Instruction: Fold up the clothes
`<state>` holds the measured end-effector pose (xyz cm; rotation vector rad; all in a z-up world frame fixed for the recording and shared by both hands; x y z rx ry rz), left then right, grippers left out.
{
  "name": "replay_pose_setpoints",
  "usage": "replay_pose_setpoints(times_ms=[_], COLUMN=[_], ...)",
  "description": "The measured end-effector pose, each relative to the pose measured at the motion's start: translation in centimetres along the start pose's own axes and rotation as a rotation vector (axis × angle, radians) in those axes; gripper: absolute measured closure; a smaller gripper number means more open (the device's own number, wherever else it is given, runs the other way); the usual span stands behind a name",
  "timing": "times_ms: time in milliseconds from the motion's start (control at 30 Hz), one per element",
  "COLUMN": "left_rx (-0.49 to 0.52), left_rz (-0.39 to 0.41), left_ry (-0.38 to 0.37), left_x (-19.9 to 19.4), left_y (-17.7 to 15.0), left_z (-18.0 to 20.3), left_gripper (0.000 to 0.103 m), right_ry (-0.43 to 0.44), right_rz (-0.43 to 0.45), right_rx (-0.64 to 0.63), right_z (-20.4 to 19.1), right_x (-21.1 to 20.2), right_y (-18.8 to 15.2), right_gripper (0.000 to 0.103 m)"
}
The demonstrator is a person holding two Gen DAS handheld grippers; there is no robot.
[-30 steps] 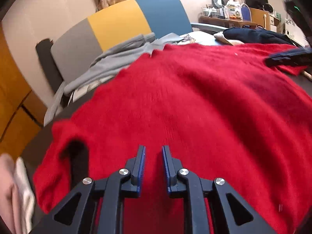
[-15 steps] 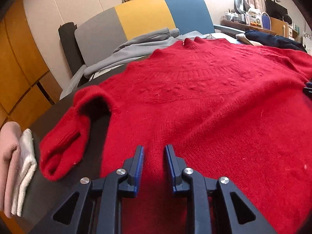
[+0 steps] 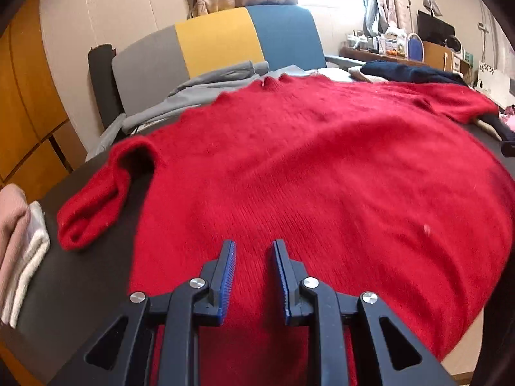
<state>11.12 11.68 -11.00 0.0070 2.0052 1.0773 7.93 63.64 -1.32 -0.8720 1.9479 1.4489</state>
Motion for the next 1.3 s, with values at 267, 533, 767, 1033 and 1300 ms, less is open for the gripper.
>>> replay_pose_setpoints(times_ms=[267,533,767,1033,1300], left_rx=[-0.053,-0.051,-0.070,-0.066,-0.431], left_rz=[0.013,0.012,-0.024,-0.019,0.066], left_ry=[-0.026,-0.010,0.014,-0.023,-0.033], left_x=[-1.2,-1.4,-0.1,-0.4,-2.0], left_y=[-2.0,-0.9,-1.2,-1.9,-2.3], left_z=[-0.2,-0.9,-2.2,-2.3,-11.6], left_gripper=[0.079,0.080,0.079,0.079,0.079], right_ry=[-0.063,-0.019,0.062,0.060,0.037], right_rz=[-0.063,0.007,0.021,-0.018,0.008], right_rx=[-0.165,-0.128,-0.293,-0.368,-0.306], right_z=[-1.6,-3.3,-11.7,-15.1,-12.3], right_x=[1.4,1.0,5.9,12.3,13.8], right_y=[-3.2,0.5,6.9,7.6,6.6], right_gripper=[0.066,0.066,0.066,0.070,0.066])
Point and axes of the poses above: each gripper's, at about its wrist camera, not at the fingertips, and x roughly the way its jaws point, z to its right, y to its top, the point moved 9 cm from there along x, roughly the way its jaws point, and after that the axes turned 8 degrees about x, right-handed, at the moved point
